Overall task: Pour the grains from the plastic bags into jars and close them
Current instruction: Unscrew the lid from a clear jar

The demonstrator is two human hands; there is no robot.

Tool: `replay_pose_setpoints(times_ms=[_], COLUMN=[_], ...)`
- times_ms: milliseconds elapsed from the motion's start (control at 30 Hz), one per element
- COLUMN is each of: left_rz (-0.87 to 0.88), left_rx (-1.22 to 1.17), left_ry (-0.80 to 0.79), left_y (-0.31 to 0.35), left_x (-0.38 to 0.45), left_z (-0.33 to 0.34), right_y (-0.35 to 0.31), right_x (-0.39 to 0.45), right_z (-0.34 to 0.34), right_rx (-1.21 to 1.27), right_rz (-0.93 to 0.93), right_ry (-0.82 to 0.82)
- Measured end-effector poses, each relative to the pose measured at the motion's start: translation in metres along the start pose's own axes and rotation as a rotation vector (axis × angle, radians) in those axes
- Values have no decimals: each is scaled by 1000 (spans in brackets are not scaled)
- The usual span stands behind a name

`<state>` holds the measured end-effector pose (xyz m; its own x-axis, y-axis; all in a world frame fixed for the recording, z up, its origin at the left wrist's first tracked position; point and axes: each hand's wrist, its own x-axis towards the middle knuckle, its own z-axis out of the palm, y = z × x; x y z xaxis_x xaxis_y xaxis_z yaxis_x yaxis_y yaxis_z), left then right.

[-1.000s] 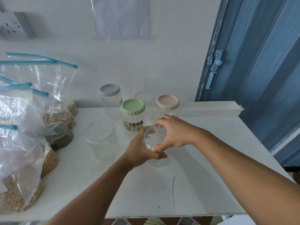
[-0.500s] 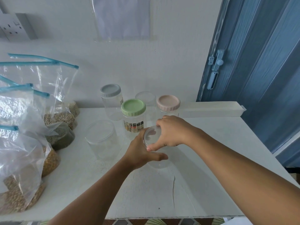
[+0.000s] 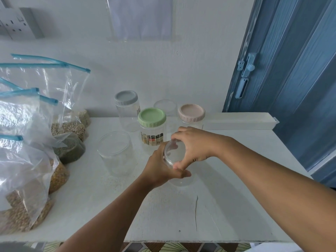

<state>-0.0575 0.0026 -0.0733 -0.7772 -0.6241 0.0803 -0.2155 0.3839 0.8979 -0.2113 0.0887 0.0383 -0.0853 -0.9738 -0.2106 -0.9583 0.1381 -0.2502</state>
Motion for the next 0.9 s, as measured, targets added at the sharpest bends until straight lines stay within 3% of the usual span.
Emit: replay_pose_setpoints(times_ms=[167,367,567,900], left_rz=[18,23,25,25], left_rx=[1,-34,-23,-53], left_ry=[28,29,44,19], left_y=[0,-8,-12,-12], left_x=[-1,0,1,6], left_z=[6,17,20,17], right_y=[-15,-34,-22,10], right_x=[-12,-9,-10,-10], right_z=[-1,13,20,-9], right_rx=[-129,-164,-126,-58], right_rz=[222,363,265,-8], right_ry=[-35,143,208,-76])
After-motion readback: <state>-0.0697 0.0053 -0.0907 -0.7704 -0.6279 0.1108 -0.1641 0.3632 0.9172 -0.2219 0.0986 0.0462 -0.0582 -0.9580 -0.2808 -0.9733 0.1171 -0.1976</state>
